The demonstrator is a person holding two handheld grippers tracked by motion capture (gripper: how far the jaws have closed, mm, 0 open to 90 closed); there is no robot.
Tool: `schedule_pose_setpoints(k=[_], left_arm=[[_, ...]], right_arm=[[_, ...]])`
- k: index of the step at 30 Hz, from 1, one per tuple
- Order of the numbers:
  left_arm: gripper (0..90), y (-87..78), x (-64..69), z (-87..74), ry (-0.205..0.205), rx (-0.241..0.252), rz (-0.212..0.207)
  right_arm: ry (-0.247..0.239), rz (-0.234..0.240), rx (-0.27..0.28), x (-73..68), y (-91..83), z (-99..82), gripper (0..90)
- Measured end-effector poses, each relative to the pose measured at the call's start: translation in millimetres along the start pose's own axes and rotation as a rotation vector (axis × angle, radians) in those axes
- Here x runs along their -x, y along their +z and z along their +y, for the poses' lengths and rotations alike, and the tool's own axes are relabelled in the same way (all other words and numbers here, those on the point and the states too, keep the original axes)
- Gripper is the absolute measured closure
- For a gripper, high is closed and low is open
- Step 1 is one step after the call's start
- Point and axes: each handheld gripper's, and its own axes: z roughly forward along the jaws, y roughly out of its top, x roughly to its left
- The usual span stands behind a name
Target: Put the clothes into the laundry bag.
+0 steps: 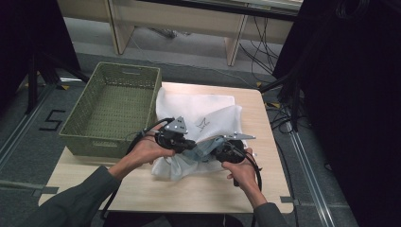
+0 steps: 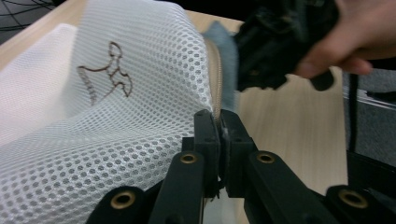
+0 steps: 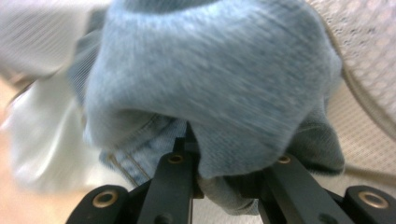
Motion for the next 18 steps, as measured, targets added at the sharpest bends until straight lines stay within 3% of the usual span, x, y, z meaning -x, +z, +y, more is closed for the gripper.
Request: schedule_pose_setpoints(k=[5,6,8,10,11,12,13,14,17,18], left_arm=[[86.2,-0.3,0.2,-0.1,0.004,0.008,-0.003],[86.0,-0.5,-1.6,-1.7,-0.008,0.007,-0.003],[85.6,-0.1,-2.9,-3.4,-0.012,0.009,0.004],[83.2,1.4,-4.2,-6.5,-0.04,0.014,-0.002],[80.5,2.0,-4.4,-8.1,-0.044,0.012,0.003],[77.6,2.3,-3.1,-10.0,-0.041,0.004,0.018],[76.0,2.0,-1.6,-11.6,-0.024,-0.007,0.036],[68.1,1.2,0.2,-13.3,-0.022,-0.008,0.047],[63.8,-8.2,6.5,-18.7,-0.041,-0.004,0.092],[59.4,-13.7,8.7,-21.0,-0.015,-0.018,0.121]], right_arm=[[0.047,-0.031,0.034,7.5,12.8,10.5,79.2],[0.04,-0.036,-0.002,13.8,17.8,10.9,77.6],[0.06,-0.032,-0.002,16.6,20.2,9.1,76.7],[0.079,-0.054,-0.026,23.2,22.1,2.8,75.0],[0.124,-0.058,-0.039,22.1,21.0,1.6,74.7],[0.099,-0.056,-0.025,24.3,21.4,0.4,74.4],[0.121,-0.043,-0.025,23.0,20.3,1.1,73.7],[0.08,-0.058,-0.03,26.4,18.9,0.5,71.6],[0.093,-0.066,-0.047,26.1,17.7,-1.1,69.5],[0.092,-0.071,-0.05,26.2,15.6,-2.4,67.9]])
